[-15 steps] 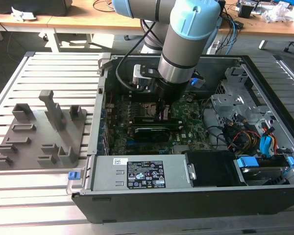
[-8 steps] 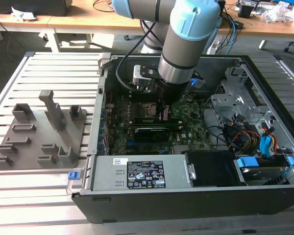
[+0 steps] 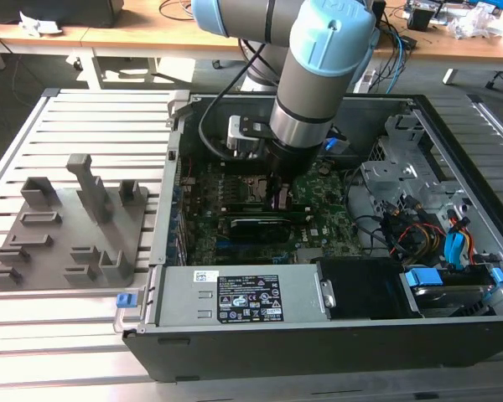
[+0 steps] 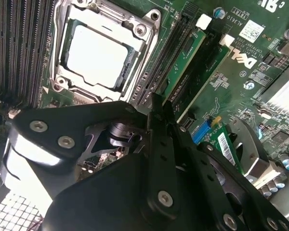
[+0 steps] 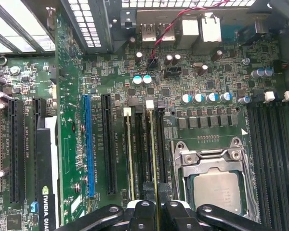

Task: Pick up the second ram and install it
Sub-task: 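Insert the second ram into the second slot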

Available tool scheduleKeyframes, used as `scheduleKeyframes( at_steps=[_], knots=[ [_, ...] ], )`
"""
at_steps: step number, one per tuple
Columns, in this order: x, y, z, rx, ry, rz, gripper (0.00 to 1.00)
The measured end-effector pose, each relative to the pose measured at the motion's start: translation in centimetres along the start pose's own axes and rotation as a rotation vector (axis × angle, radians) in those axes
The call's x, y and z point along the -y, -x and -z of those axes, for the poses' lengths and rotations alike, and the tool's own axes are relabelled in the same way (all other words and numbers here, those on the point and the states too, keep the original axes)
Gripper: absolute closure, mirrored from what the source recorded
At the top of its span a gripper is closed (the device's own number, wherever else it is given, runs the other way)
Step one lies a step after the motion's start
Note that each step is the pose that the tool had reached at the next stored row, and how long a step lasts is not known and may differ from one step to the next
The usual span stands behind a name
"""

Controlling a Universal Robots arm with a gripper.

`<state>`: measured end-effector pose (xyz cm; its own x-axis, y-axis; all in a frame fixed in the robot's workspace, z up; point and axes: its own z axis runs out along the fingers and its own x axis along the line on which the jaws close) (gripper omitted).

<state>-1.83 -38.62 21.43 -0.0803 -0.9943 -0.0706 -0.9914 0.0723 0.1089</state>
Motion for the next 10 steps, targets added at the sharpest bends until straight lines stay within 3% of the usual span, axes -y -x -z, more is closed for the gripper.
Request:
scheduleKeyframes(
  at_steps=[3,4,5,9,10],
  knots=[
    [0.01,0.01,-0.01,0.0002,-0.0001,0.0,0.85],
    [0.01,0.0,-0.01,0.0,0.0,0.0,0.78],
    [-0.03,0.02,0.27,-0.0025,-0.0001,0.0,0.78],
    [-0.29,0.43,2.46,-0.0029,-0.0004,0.0,0.78],
    [-0.43,1.06,3.37,-0.0051,-0.0006,0.0,0.78]
  ],
)
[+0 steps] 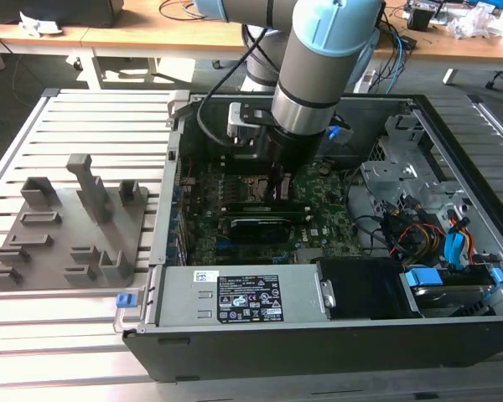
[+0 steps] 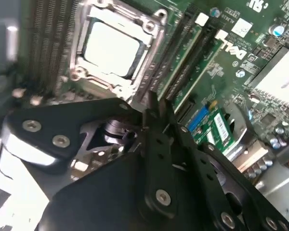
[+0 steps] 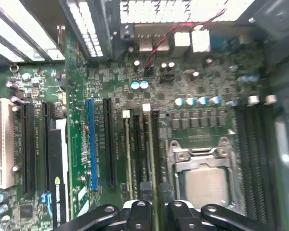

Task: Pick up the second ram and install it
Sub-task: 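Insert the second ram into the second slot, then press down the second ram until it locks into place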

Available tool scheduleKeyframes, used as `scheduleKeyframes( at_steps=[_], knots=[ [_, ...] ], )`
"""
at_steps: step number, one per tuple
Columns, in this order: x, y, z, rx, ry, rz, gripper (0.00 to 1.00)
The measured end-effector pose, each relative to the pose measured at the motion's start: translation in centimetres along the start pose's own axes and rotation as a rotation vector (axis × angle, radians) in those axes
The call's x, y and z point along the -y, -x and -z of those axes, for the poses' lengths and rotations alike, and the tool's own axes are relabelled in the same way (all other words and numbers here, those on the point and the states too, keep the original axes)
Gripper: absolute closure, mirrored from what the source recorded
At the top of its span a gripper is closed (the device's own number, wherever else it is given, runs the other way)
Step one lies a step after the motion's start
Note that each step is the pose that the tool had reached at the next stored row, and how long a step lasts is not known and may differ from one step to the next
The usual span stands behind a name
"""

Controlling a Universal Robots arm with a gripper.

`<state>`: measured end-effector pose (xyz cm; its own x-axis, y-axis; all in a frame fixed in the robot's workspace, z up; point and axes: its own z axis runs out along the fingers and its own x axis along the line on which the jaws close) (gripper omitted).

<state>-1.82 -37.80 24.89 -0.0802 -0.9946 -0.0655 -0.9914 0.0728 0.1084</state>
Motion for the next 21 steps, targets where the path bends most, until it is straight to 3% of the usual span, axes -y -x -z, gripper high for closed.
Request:
scheduleKeyframes(
  at_steps=[1,3,4,5,7,8,9,15,19,21],
  knots=[
    [-0.14,0.47,0.94,-0.0028,-0.0003,0.0,0.89],
    [-0.14,0.48,0.94,-0.0029,-0.0016,0.0,0.89],
    [-0.15,0.49,0.95,-0.0044,-0.039,0.002,0.89],
    [-0.16,0.49,0.93,-0.0033,-0.0571,0.003,0.89],
    [-0.17,0.49,0.94,-0.0036,-0.0572,0.003,0.89],
    [-0.18,0.49,0.95,-0.0189,-0.0581,0.003,0.89],
    [-0.17,0.49,0.94,-0.0387,-0.0595,0.006,0.89],
    [-0.1,0.5,0.9,-0.039,-0.0592,0.01,0.89],
    [1.66,0.58,0.33,-0.0431,-0.0573,0.009,0.89],
    [3.36,0.66,-0.48,-0.0434,-0.0521,0.01,0.89]
  ],
)
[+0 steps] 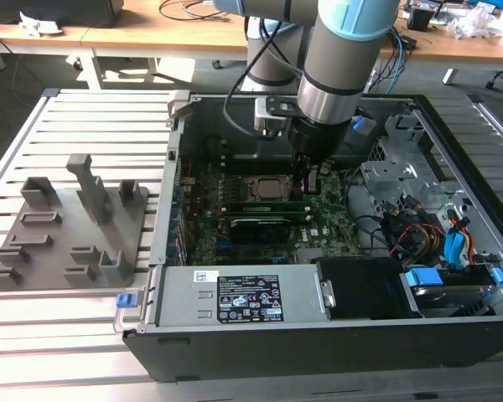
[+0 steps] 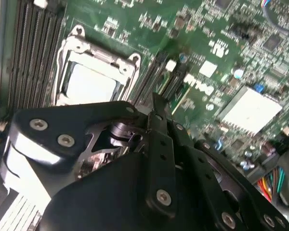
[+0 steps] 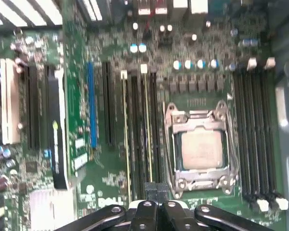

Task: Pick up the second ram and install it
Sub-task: 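Press down the second ram until it locks into place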

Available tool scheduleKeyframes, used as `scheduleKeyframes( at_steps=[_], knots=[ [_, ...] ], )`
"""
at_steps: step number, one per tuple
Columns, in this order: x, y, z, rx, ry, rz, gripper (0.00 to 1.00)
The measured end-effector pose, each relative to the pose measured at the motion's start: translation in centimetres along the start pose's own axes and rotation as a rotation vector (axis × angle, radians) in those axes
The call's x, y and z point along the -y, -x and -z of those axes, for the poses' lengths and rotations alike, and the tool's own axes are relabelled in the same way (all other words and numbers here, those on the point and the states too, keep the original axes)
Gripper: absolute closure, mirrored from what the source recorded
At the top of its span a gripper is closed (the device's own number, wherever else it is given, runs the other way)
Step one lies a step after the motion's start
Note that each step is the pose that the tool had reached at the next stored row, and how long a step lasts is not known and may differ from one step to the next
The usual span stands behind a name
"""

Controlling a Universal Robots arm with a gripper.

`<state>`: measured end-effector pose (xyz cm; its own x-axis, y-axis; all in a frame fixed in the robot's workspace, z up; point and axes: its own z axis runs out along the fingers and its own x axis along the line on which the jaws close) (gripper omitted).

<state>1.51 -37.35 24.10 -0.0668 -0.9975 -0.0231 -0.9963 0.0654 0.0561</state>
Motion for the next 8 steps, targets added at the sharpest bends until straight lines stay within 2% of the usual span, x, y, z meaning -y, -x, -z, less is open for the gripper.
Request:
scheduleKeyframes(
  at_steps=[2,8],
  knots=[
    [0.03,0.32,-0.47,-0.0002,0.0004,0.015,0.89],
    [0.34,0.3,-1.41,-0.0021,0.0018,0.025,0.89]
  ],
)
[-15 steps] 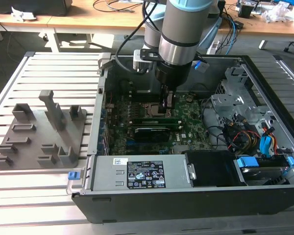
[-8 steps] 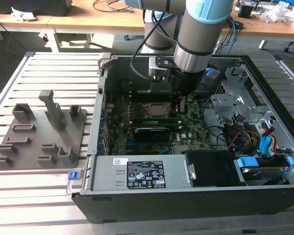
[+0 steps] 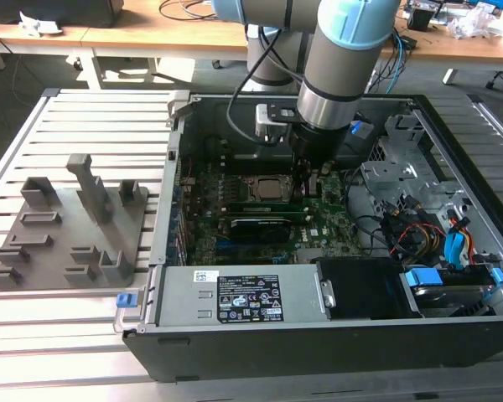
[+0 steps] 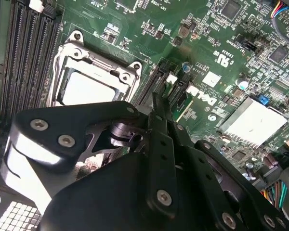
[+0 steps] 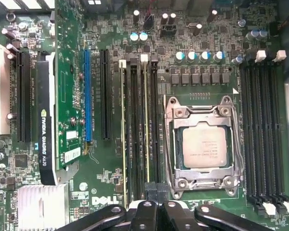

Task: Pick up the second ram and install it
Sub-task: 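Press down the second ram until it locks into place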

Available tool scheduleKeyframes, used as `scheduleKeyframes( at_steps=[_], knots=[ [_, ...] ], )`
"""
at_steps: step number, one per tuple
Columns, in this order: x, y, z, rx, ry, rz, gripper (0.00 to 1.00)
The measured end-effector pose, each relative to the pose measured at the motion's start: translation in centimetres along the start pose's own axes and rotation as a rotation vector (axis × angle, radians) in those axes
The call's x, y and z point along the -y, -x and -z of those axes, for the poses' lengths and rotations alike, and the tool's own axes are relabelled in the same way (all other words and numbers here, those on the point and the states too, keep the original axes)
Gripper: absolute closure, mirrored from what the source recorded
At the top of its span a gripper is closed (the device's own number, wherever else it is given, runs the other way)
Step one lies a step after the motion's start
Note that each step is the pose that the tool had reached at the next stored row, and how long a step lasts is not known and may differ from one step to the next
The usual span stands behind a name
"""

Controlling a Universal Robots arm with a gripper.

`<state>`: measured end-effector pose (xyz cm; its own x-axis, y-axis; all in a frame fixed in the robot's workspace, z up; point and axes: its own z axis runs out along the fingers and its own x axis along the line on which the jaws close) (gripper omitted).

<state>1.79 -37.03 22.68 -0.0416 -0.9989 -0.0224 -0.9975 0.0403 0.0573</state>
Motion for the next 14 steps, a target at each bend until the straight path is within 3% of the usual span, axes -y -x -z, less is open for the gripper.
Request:
scheduleKeyframes(
  at_steps=[2,4,5,8,12,14],
  knots=[
    [0.01,0.0,-0.03,0.0003,-0.0002,0.0,0.89],
    [-0.02,0.08,0.57,0.0028,-0.0037,0.0,0.89],
    [-0.19,0.05,0.84,0.0,-0.0059,0.001,0.89],
    [-2.46,-0.06,0.74,-0.0001,-0.0112,0.0,0.89],
    [-7.1,-0.29,0.44,0.0001,-0.0121,0.0,0.89],
    [-8.07,-0.36,0.34,0.0002,-0.0122,0.0,0.89]
  ],
)
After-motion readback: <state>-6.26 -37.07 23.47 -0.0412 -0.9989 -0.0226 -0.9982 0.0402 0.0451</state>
